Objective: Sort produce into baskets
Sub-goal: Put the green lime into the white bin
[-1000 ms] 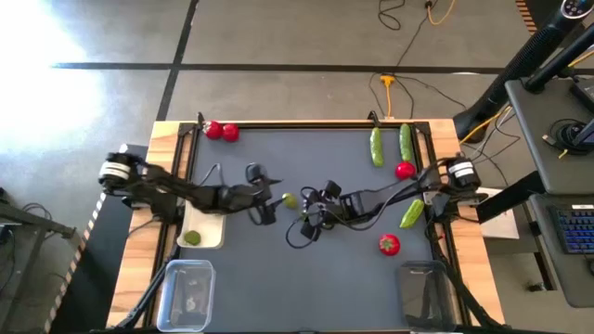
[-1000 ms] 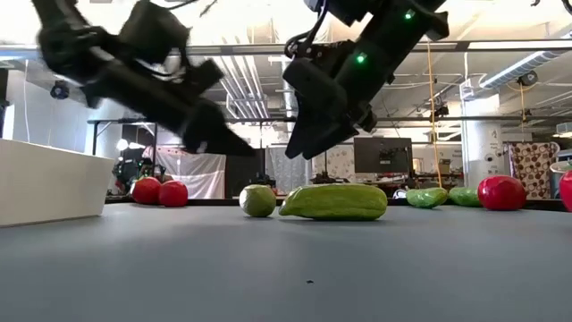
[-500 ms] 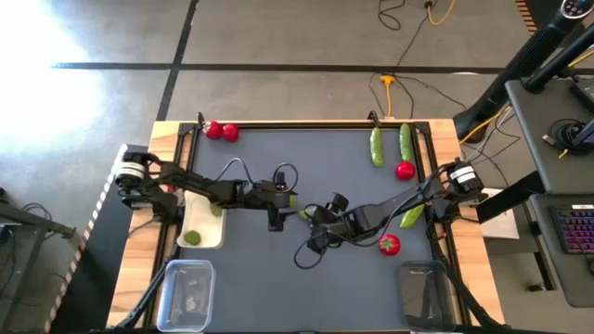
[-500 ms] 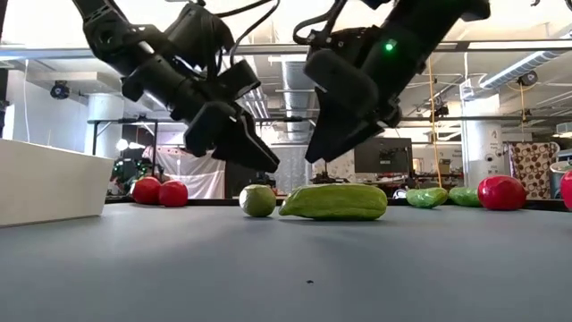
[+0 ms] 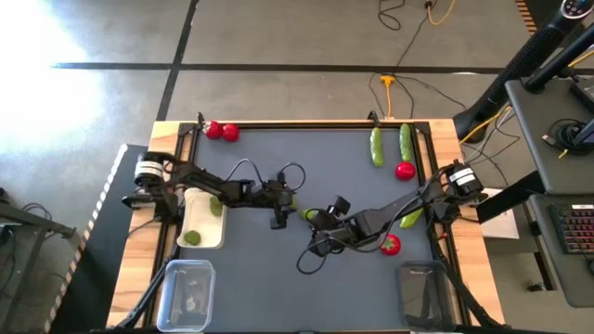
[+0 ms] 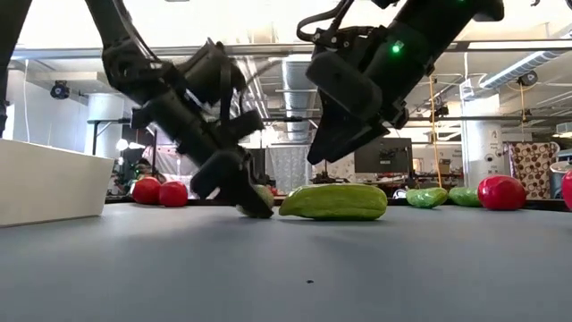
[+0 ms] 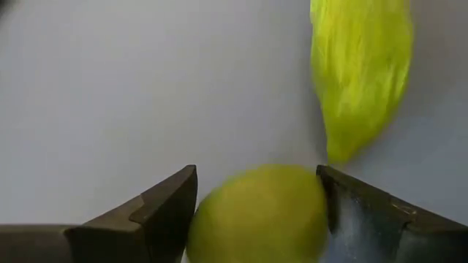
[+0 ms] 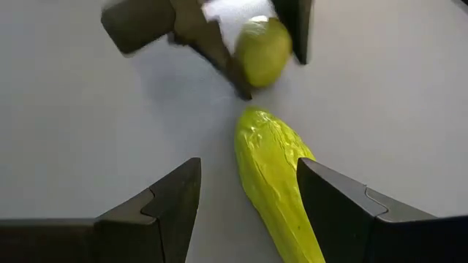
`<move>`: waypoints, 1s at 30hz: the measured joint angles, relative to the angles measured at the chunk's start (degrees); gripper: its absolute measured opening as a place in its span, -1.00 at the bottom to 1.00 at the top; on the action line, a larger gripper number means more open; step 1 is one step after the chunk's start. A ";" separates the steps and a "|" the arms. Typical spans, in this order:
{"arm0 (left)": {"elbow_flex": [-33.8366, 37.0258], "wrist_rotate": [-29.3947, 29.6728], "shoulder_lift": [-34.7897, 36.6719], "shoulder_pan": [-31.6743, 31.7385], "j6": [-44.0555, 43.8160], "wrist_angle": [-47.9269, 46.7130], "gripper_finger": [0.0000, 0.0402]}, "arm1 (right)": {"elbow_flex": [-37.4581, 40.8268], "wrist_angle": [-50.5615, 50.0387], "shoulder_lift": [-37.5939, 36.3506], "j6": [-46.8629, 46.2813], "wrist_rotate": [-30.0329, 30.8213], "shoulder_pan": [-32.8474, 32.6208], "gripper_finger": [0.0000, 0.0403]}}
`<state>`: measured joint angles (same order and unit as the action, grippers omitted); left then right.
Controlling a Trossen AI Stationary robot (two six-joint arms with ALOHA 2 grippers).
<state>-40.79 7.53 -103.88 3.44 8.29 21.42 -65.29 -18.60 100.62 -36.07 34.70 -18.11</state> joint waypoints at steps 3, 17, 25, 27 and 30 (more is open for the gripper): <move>0.05 -0.14 -1.26 0.00 -0.55 1.01 0.29 | 0.28 0.42 0.00 0.00 0.02 0.00 0.09; 1.09 0.02 -0.74 0.00 -3.23 -0.31 0.25 | 1.35 1.33 0.00 -0.35 1.46 0.00 0.09; 1.94 1.35 0.23 -0.22 -3.53 -1.67 -0.10 | 1.73 1.35 0.00 -0.37 1.49 0.00 0.09; 2.51 1.83 0.98 -0.64 -4.31 -1.86 -0.10 | 1.89 1.32 0.00 -0.37 1.49 0.00 0.09; 4.14 2.51 4.31 -2.76 -5.05 -3.68 -0.10 | 2.02 1.36 0.00 -0.39 1.48 0.00 0.09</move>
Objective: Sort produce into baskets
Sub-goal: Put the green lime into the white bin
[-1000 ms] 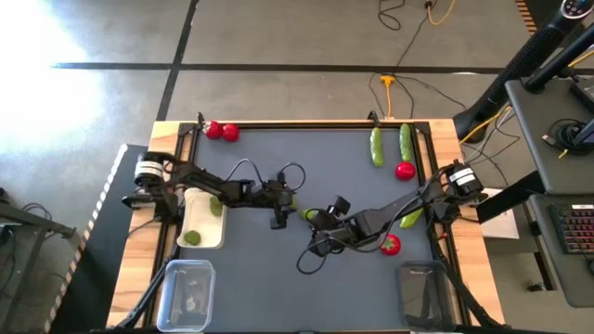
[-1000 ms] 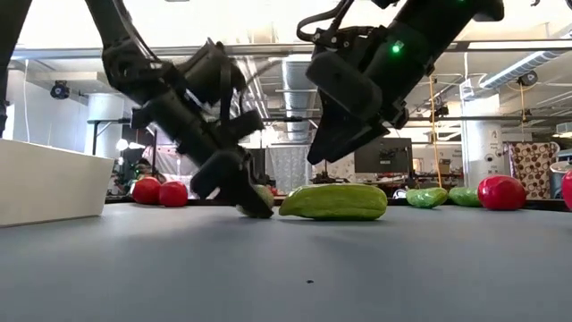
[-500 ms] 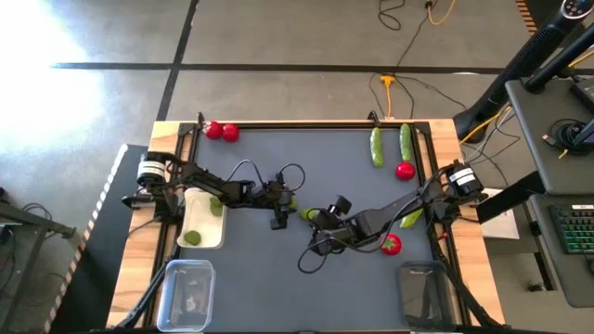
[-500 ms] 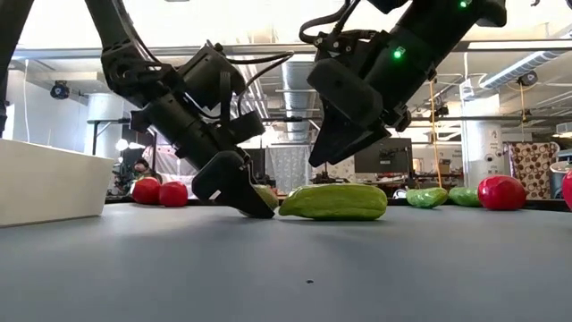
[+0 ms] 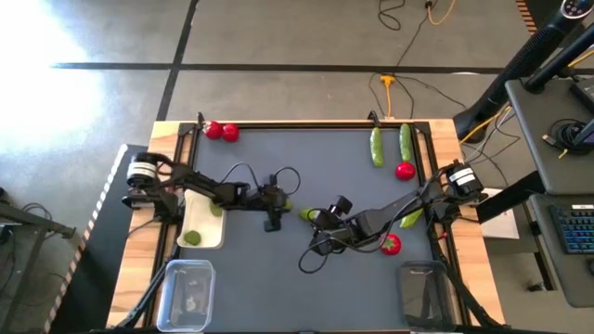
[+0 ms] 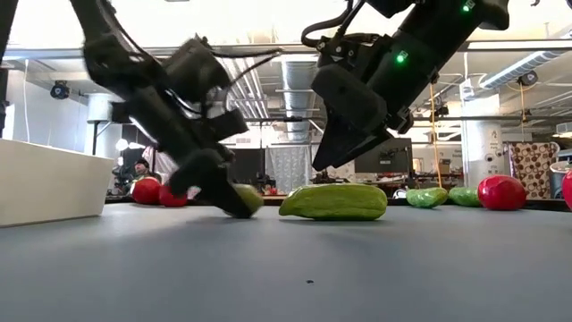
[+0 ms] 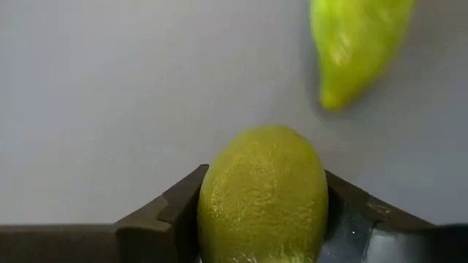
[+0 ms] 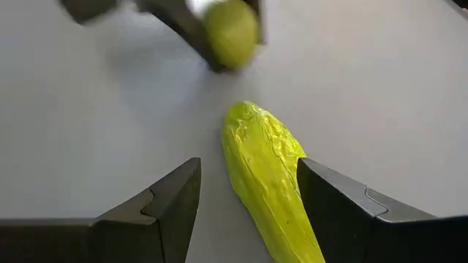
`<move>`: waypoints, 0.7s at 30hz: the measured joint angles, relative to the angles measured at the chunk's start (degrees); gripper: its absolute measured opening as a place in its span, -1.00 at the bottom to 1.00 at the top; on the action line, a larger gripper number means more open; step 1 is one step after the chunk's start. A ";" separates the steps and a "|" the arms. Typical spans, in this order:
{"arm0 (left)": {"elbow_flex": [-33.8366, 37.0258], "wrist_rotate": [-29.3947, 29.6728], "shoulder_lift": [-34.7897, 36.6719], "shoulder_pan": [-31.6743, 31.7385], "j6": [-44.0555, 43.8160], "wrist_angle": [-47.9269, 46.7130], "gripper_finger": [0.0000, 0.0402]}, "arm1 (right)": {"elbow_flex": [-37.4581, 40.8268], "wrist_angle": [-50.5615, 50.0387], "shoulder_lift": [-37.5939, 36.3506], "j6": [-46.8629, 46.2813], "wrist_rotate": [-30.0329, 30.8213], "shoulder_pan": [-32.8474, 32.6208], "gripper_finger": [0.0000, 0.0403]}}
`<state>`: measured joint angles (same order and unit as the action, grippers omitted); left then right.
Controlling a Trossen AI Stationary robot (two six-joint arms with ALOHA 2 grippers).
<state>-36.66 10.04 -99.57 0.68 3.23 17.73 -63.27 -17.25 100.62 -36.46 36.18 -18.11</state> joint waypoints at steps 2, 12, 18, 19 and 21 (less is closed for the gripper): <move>1.23 -0.07 3.42 -2.49 -0.79 -1.22 -0.10 | 0.17 0.02 0.00 0.00 0.01 0.00 0.09; 2.03 17.50 29.95 -19.46 -5.27 -20.44 -0.05 | 1.04 1.14 0.00 0.00 1.61 0.02 0.09; -0.49 20.43 42.58 -25.20 -17.31 -45.65 -0.05 | 1.36 3.16 0.00 0.00 2.29 0.02 0.09; -1.01 20.08 44.03 -25.74 -19.81 -51.33 -0.05 | 1.36 3.16 0.00 0.00 2.48 0.02 0.09; -1.90 19.01 46.31 -26.54 -25.29 -60.95 -0.05 | 1.36 3.23 0.00 0.00 2.53 0.02 0.09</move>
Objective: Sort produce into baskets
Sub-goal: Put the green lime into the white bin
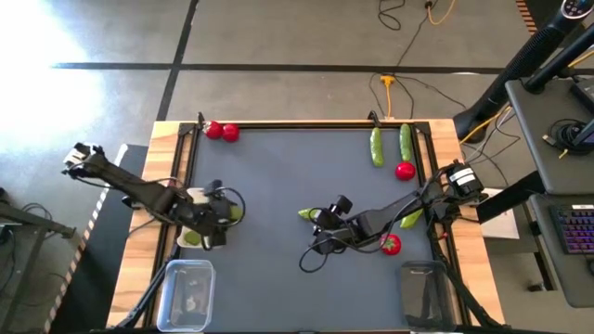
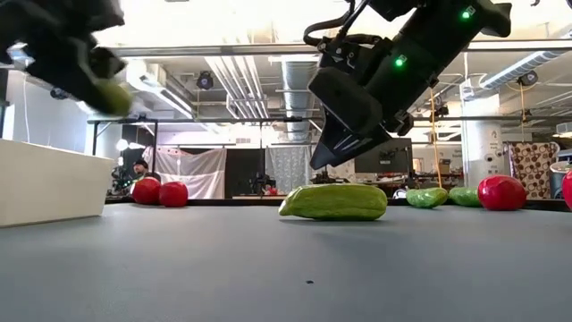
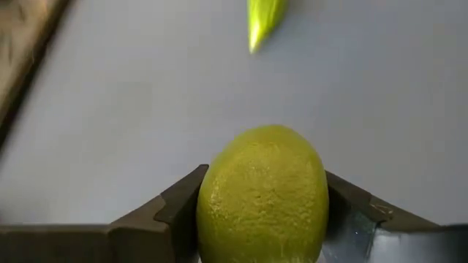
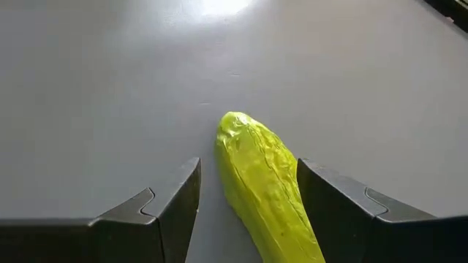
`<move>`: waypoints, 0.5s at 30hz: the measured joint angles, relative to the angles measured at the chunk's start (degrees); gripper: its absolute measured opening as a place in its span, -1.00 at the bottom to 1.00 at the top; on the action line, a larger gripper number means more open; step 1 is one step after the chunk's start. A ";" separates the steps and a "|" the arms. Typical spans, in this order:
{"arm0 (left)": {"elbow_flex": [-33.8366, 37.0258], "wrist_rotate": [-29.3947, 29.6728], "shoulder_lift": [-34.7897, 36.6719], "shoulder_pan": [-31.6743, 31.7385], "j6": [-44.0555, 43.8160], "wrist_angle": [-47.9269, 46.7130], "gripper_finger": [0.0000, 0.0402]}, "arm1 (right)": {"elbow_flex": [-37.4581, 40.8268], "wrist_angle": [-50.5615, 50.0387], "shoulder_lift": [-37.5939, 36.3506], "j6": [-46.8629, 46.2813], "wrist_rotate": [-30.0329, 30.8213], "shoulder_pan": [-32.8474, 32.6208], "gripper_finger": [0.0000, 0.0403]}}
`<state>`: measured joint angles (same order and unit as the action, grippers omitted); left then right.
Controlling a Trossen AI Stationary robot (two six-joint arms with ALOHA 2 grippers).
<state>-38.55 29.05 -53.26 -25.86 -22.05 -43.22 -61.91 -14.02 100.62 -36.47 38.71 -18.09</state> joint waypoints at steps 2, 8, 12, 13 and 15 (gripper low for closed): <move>-0.94 -1.28 1.96 -0.50 -6.22 -7.67 -0.05 | 0.00 0.01 0.00 0.00 0.49 0.01 0.09; -0.63 -11.72 4.27 -0.64 -17.81 -17.80 -0.05 | 0.07 1.22 0.00 0.01 1.88 0.24 0.09; 2.74 -14.85 3.01 -0.63 -20.97 -17.85 -0.05 | 0.07 1.27 0.00 0.02 1.98 0.24 0.09; 3.62 -16.03 2.44 -0.63 -21.31 -17.84 -0.05 | 0.07 1.29 0.00 0.00 1.98 0.24 0.09; 5.29 -17.94 1.16 -0.64 -21.63 -17.62 -0.05 | 0.07 1.29 0.00 0.00 1.98 0.24 0.09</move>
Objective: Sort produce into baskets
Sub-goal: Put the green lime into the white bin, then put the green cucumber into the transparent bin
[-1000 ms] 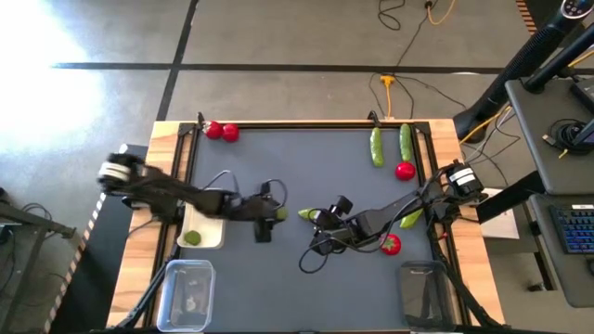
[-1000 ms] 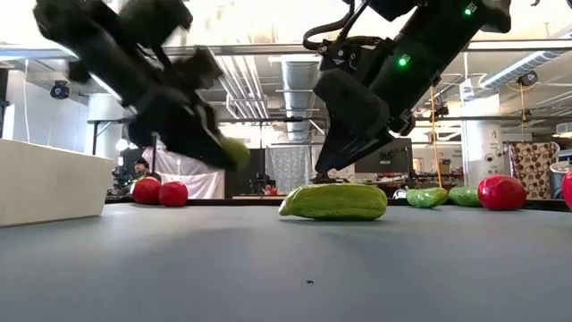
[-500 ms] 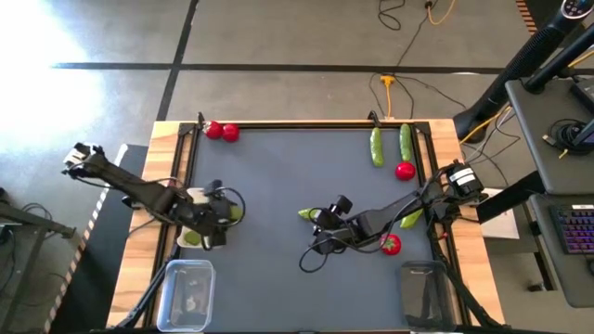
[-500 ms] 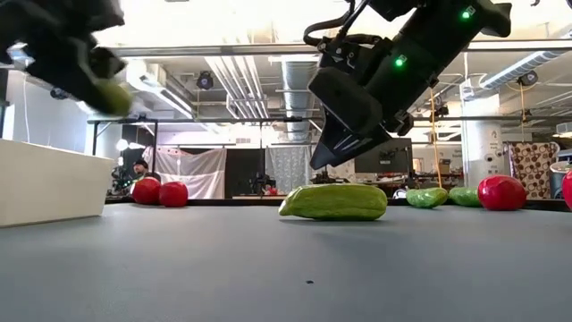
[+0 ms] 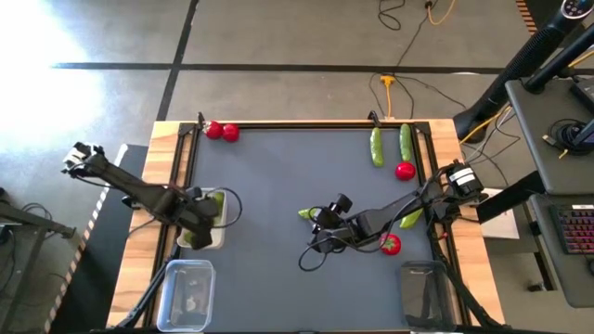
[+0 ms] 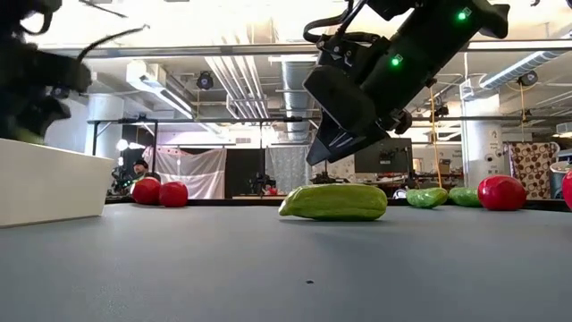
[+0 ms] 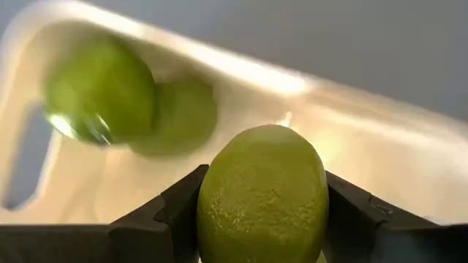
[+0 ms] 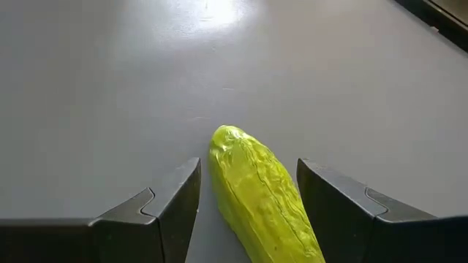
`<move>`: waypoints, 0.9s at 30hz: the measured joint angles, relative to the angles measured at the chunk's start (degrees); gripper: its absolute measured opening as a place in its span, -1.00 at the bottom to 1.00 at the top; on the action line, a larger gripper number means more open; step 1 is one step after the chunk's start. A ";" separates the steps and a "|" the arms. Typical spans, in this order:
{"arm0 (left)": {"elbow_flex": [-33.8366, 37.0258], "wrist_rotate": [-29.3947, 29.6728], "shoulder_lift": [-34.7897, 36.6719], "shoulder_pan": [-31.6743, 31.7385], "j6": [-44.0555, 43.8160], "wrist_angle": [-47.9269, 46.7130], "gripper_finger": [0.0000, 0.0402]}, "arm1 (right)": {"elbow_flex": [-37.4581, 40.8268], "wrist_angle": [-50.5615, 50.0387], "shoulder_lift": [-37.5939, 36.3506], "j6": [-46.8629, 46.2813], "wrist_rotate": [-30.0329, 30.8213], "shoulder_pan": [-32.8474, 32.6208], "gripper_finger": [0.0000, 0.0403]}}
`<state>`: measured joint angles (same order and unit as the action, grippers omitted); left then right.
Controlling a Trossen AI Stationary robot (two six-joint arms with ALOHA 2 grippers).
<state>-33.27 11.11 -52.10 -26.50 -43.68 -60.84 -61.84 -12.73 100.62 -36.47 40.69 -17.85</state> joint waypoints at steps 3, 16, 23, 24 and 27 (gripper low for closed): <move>0.87 -0.15 -1.74 0.00 0.52 2.14 -0.05 | 0.00 0.09 0.00 0.00 0.00 0.00 0.09; 1.17 0.90 -9.45 0.02 0.81 3.30 0.22 | 0.00 0.20 0.00 0.00 -0.04 0.00 0.09; -3.22 0.51 -11.40 0.02 3.80 -2.18 0.28 | 0.02 0.20 0.00 0.00 -0.04 0.07 0.09; -4.59 0.95 -11.48 0.02 3.83 -3.69 0.28 | 0.02 0.20 0.00 0.00 -0.04 0.07 0.09; -9.20 1.80 -11.14 -0.08 4.40 -7.84 0.29 | 0.02 0.20 0.00 0.00 -0.07 0.13 0.09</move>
<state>-42.47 12.90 -63.24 -26.58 -39.28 -68.68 -61.82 -12.53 100.62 -36.47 40.62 -17.72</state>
